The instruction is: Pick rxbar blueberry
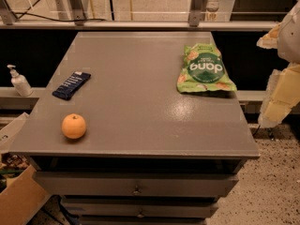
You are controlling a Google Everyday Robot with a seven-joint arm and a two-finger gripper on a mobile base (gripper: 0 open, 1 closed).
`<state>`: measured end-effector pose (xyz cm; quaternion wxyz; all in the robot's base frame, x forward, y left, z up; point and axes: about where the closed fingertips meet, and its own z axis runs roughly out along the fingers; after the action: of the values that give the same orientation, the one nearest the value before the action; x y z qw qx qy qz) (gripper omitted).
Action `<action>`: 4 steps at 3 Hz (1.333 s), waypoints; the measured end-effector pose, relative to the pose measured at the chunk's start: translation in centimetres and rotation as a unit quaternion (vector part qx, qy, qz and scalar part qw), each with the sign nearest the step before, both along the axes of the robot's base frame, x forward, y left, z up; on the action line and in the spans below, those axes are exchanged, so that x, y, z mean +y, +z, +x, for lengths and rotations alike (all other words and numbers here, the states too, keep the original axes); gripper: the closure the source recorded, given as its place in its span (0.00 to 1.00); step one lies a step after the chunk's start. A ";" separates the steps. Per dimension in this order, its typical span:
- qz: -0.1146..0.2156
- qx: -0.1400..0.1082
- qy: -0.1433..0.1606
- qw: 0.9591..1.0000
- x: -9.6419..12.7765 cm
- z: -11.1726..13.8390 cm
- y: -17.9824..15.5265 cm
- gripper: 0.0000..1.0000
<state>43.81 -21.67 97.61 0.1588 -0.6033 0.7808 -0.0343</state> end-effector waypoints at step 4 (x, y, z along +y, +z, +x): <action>0.060 -0.006 0.150 0.987 10.0 5.4 1.1 0.00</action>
Offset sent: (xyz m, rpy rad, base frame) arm 0.0252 0.0178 0.0094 0.0185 0.0026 0.1083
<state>49.16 -11.69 98.67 0.2028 -0.7026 0.6813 0.0329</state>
